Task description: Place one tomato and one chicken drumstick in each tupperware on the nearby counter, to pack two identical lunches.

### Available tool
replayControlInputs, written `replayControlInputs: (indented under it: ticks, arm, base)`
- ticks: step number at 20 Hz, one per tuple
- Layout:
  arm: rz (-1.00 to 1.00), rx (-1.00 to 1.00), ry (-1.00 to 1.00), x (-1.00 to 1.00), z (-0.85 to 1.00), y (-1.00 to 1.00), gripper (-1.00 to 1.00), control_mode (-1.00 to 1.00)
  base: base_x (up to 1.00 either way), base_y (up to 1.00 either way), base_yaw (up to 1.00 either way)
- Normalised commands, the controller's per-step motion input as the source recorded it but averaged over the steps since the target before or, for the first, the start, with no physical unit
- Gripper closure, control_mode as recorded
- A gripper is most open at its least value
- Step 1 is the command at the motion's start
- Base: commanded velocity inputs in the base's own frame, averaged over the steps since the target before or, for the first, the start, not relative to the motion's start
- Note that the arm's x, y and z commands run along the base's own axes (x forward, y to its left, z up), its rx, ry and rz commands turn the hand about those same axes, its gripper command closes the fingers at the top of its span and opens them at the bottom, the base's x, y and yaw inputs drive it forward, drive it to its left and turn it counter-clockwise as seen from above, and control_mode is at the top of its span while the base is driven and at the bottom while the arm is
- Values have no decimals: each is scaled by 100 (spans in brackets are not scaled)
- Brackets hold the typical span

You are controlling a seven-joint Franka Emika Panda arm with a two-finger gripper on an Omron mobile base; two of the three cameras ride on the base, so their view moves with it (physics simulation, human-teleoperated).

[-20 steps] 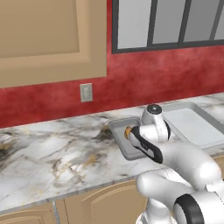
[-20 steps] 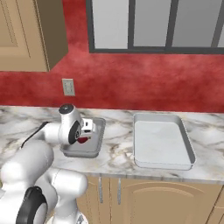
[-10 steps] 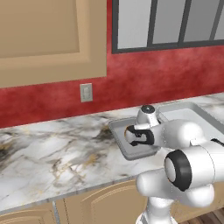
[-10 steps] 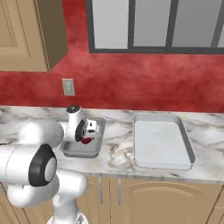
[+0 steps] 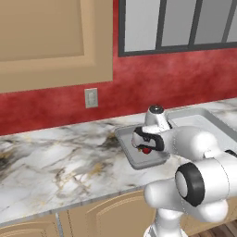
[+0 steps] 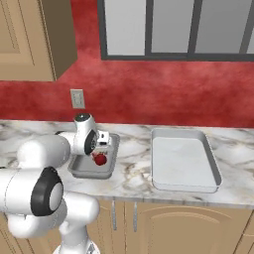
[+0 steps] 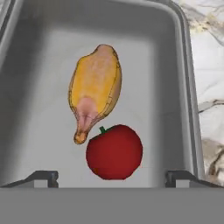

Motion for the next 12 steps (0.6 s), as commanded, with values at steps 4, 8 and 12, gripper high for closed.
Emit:
replayControlInputs:
  ticks: [4,8,12]
  arm:
    - [0,0,0,-62,100,0,-100,-100]
    - [0,0,0,-72,100,-5,-100,-100]
    - [0,0,-2,-74,100,-6,-100,-100]
  base:
    - [0,0,0]
    - [0,0,0]
    - [0,0,0]
